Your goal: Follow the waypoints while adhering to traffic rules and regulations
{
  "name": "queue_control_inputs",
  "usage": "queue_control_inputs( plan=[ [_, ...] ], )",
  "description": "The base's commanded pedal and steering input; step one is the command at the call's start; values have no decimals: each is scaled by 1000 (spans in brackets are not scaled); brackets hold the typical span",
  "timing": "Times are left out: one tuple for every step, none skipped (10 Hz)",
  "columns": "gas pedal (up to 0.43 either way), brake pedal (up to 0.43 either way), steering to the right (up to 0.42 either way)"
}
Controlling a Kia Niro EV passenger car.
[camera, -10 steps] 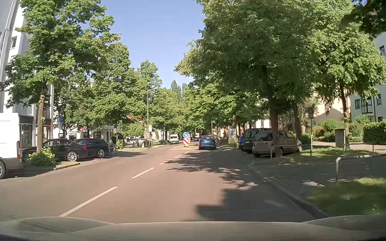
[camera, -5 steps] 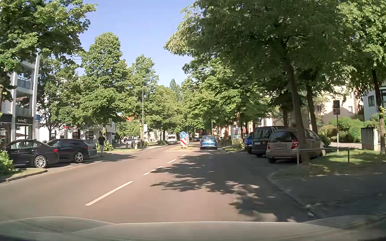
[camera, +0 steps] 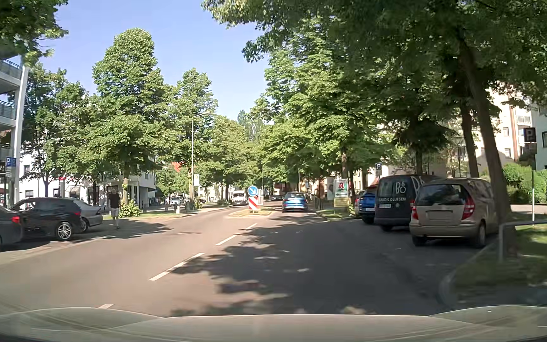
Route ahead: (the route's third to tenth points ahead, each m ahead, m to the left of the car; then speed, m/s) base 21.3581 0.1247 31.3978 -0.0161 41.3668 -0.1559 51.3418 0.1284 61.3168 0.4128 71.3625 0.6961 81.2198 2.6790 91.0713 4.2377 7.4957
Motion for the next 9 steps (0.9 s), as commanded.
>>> queue_control_inputs(
  plan=[
    [0,0,4],
    [0,0,4],
    [0,0,3],
    [0,0,3],
    [0,0,3],
    [0,0,4],
    [0,0,6],
    [0,0,7],
    [0,0,8]
  ],
)
